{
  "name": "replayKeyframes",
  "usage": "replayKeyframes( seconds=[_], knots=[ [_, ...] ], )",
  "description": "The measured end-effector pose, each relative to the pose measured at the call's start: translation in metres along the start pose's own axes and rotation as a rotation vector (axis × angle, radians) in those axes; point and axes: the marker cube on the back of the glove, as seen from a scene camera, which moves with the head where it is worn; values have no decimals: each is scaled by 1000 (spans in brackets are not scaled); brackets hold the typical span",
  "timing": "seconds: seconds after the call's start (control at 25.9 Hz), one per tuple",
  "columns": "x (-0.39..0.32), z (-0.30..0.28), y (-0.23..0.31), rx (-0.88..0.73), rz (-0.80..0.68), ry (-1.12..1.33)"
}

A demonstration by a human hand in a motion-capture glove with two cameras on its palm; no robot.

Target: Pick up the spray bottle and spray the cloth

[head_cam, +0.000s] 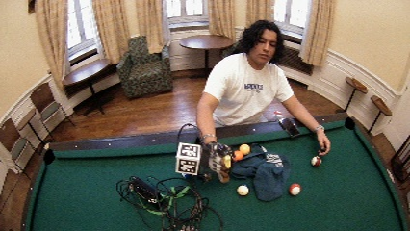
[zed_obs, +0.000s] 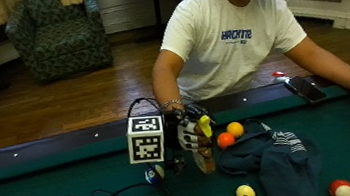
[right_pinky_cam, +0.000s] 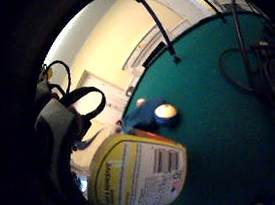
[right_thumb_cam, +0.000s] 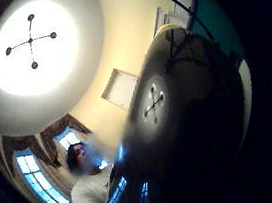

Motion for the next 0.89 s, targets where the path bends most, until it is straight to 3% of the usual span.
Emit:
replayKeyframes(
  seconds=[0.43,0.7,0.89],
  knots=[
    [-110,-42,20,-158,-162,28],
    [-130,-39,37,-172,-204,-38],
    [-132,-14,52,-284,-207,-60]
  ],
)
